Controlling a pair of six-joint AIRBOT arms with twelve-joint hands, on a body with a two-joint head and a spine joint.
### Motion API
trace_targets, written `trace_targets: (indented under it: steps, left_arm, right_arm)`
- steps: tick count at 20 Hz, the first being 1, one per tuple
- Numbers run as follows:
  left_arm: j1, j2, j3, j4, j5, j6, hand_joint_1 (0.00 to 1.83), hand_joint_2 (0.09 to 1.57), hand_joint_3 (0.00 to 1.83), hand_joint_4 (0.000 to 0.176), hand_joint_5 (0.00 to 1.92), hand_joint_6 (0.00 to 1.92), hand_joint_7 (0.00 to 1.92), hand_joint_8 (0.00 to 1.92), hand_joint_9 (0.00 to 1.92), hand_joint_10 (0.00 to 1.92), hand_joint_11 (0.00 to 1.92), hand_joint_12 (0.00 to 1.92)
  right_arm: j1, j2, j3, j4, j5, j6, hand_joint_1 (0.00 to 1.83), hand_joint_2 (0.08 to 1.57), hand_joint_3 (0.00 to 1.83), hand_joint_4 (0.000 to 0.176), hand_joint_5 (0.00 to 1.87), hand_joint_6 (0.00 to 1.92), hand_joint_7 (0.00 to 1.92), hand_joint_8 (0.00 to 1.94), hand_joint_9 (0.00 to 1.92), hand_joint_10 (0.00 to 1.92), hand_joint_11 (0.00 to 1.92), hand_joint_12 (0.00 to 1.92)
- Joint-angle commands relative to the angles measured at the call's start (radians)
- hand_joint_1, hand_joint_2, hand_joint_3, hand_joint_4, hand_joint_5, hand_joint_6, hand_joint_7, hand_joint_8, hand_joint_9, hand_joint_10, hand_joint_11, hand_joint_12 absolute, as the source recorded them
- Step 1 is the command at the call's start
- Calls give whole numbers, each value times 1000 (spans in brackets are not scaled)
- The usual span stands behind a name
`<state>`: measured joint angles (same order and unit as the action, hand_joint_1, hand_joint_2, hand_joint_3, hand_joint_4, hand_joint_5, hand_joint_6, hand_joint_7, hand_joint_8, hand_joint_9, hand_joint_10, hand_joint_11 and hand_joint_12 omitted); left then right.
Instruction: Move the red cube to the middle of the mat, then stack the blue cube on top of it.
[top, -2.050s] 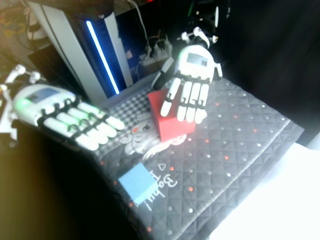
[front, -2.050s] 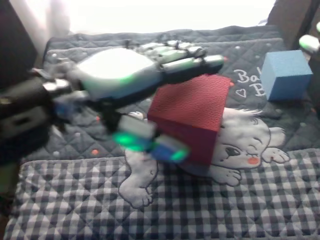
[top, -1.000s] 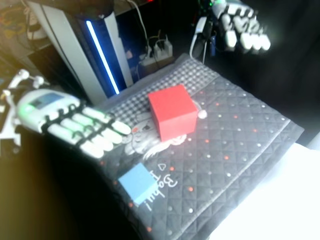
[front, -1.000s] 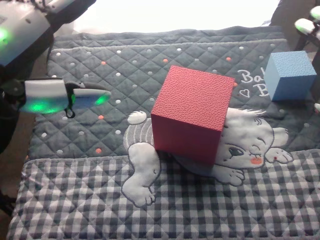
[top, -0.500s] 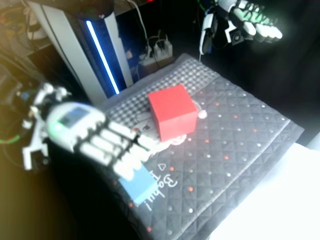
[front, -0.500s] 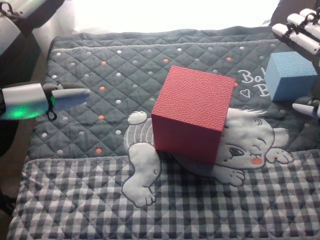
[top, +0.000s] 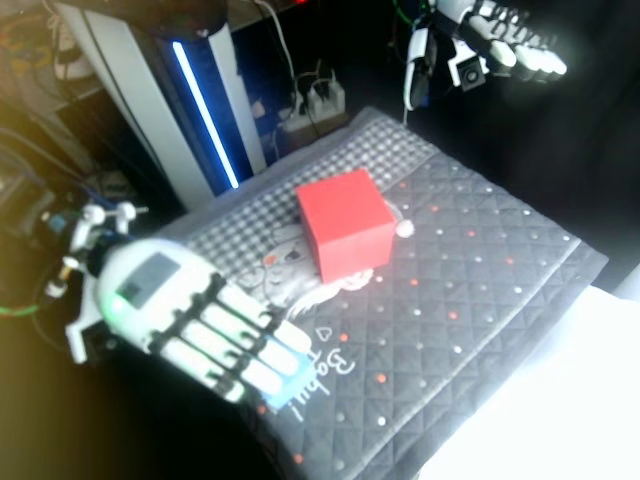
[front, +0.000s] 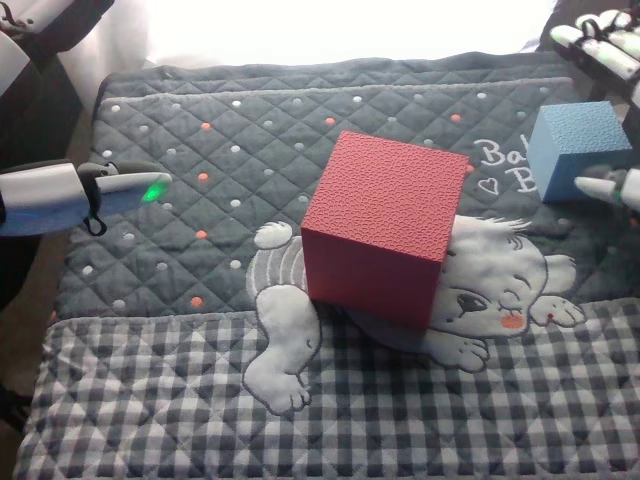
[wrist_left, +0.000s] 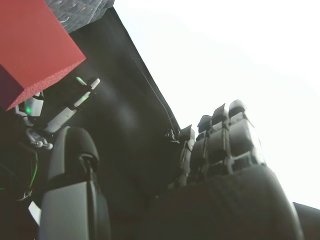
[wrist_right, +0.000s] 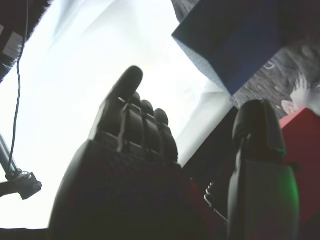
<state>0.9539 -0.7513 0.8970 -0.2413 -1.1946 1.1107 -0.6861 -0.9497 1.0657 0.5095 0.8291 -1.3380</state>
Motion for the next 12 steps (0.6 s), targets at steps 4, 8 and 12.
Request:
trace_targets:
  steps: [4,8,12]
  left_arm:
    - [-2,6,0,-4,-132,0,760,960,3,49,0,0,0,0,0,0,0,0]
    - [-1,6,0,-6,-136,0,737,962,2,58,0,0,0,0,0,0,0,0]
    - [-1,6,0,-6,-140,0,752,965,3,45,0,0,0,0,0,0,0,0]
  right_arm:
    - [44,-22,49,3,53,2,918,1065,0,9,0,0,0,0,39,16,0,1416]
    - [69,-58,106,37,-26,1,905,1045,0,11,0,0,0,0,25,5,0,1112]
    - [69,-75,137,79,-67,1,990,1078,1,16,0,0,0,0,136,46,0,1425]
